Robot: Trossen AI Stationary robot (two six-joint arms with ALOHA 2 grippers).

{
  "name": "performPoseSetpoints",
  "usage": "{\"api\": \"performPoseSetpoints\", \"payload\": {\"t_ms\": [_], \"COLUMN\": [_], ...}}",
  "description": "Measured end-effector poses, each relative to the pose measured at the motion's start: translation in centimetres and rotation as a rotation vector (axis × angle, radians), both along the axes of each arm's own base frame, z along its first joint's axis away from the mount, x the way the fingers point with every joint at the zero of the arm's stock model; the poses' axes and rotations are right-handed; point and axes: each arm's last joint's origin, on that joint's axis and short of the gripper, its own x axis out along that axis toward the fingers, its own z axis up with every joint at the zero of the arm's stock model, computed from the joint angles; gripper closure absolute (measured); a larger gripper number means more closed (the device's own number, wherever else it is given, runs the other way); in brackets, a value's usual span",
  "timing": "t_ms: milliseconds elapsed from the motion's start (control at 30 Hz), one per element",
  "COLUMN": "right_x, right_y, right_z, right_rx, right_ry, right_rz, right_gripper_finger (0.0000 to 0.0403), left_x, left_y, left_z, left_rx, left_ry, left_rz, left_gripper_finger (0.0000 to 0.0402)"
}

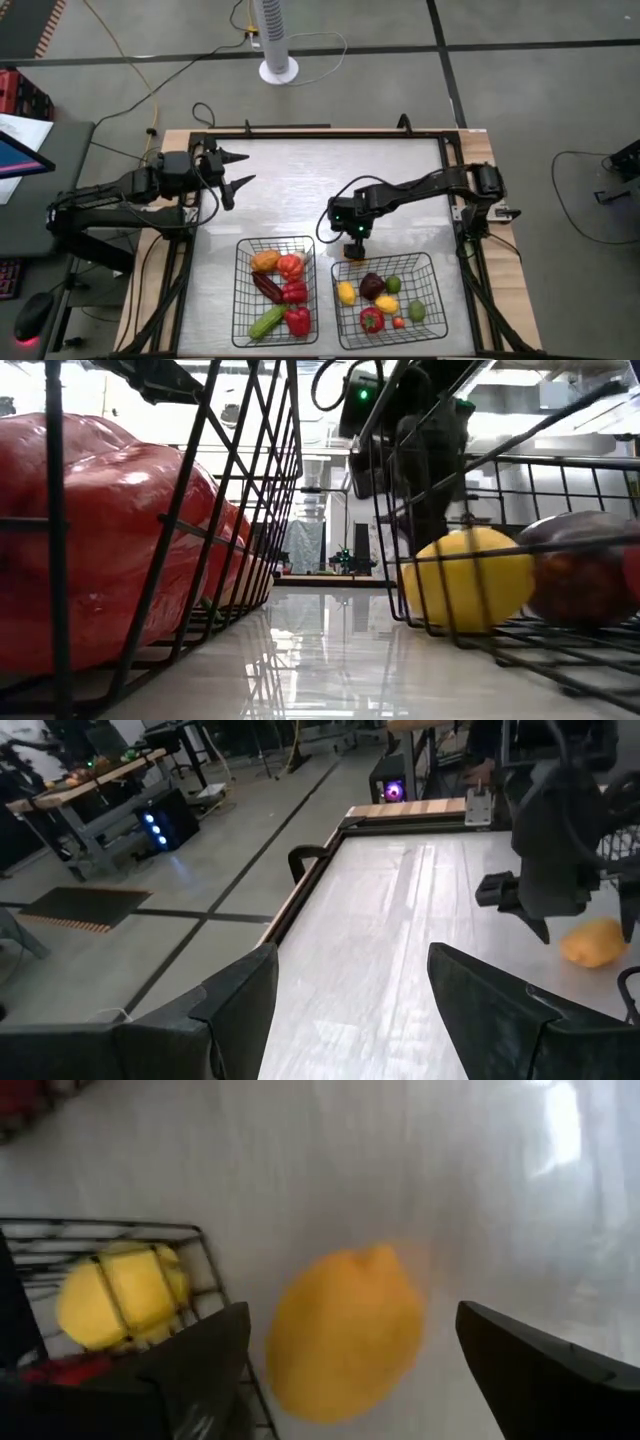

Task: Sort produce into baskets
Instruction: Put the yellow lemon into the right black wire basket

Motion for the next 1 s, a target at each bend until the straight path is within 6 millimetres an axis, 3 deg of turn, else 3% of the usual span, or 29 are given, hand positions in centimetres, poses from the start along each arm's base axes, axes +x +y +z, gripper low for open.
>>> {"api": "performPoseSetpoints", "payload": {"t_ms": [100, 567, 1000], "right_x": [0.0, -0.8, -0.9], "right_y": [0.2, 0.0, -0.2], "right_z": [-1.0, -2.0, -2.2], "right_rx": [0.041, 0.000, -0.082], "right_ry": [0.051, 0.118, 0.125], "right_rz": [0.016, 0.070, 0.077], "right_gripper_finger": [0.0021, 0.0045, 0.0142], "left_x": [0.3, 0.3, 0.3], "left_y": [0.1, 0.1, 0.1], "left_z": [-0.1, -0.2, -0.2], "left_rx": [-0.002, 0.009, 0.009], "left_ry": [0.012, 0.018, 0.019], "left_rz": [-0.001, 0.017, 0.017], "left_gripper_finger": [0.0155, 0.0155, 0.0155]}}
